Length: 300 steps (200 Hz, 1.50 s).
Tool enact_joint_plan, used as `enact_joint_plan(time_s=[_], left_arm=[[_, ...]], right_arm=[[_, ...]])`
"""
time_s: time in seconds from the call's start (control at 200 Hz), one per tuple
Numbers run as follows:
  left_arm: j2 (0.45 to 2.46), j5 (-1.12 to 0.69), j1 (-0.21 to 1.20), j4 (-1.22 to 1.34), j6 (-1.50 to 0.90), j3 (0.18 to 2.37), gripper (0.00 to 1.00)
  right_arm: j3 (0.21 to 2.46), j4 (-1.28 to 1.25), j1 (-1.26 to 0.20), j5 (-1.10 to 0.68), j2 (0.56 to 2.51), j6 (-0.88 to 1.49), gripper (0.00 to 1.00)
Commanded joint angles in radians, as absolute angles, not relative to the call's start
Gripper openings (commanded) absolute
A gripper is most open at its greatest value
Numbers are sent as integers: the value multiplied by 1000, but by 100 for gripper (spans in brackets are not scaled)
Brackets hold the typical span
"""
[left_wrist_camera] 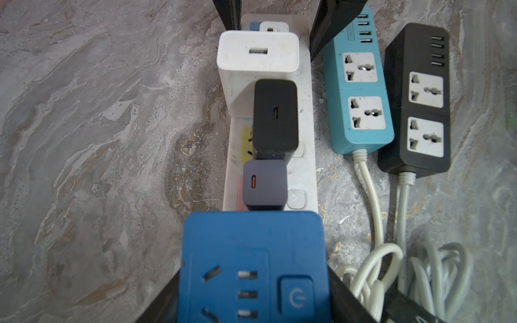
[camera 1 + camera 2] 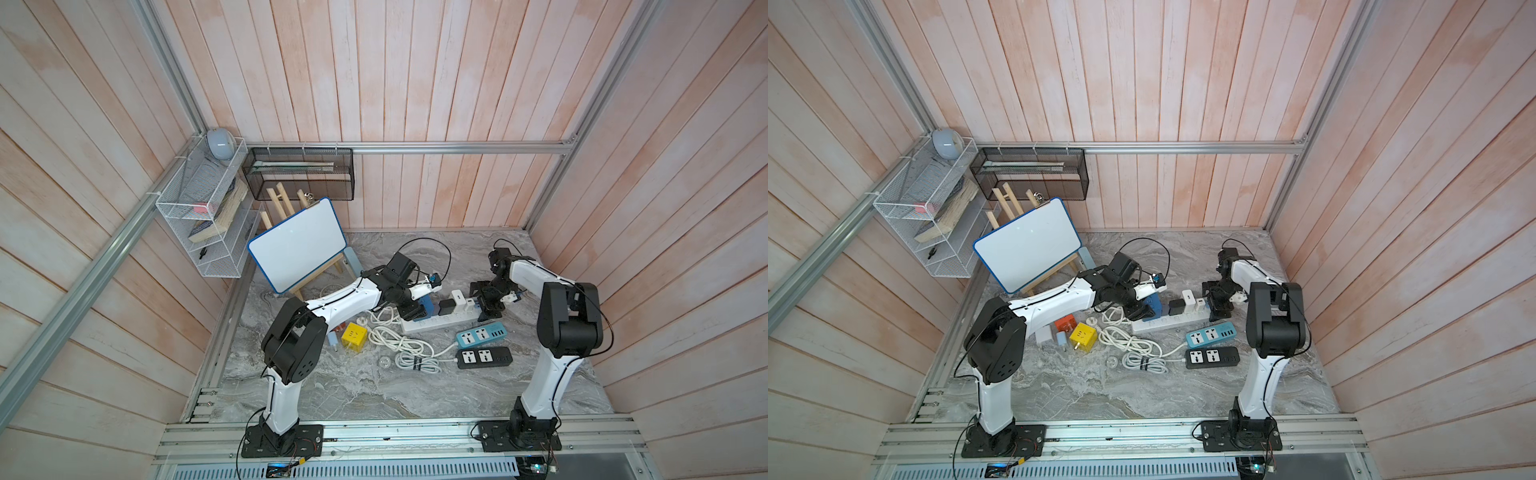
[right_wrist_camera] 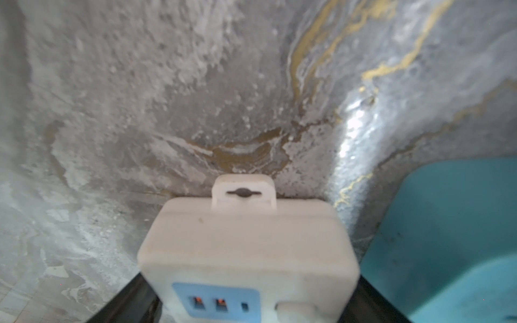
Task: Pull the plug off the socket
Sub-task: Remove the plug from the socket.
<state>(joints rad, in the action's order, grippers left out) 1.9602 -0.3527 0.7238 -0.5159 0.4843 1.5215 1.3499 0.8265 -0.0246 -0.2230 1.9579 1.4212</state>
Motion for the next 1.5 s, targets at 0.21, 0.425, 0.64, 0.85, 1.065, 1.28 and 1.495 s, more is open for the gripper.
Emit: enact_joint_plan(time_s=[0.21, 0.425, 0.64, 0.85, 1.065, 1.28, 1.495], left_arm=[[1952, -358, 702, -555, 432, 1603, 0], [1923, -224, 731, -488, 477, 1564, 0], [1887, -167, 744, -425, 502, 1511, 0], [1885, -179, 745, -446, 516, 1496, 0], [1891, -160, 751, -488, 544, 1500, 0], [1894, -232, 750, -537, 542, 1502, 0], [1958, -408, 699, -650, 490, 1570, 0]], right_arm=[[1313, 884, -18, -83, 2033, 1491, 0], [1320, 893, -17, -75, 2033, 1494, 0], [1328, 896, -19, -66, 2035, 1497, 0], [1335, 896, -21, -70, 2042, 1495, 0], [1344, 899, -20, -69, 2046, 1492, 0], [1344, 898, -21, -70, 2051, 1489, 0], [1350, 891, -21, -64, 2050, 1481, 0]])
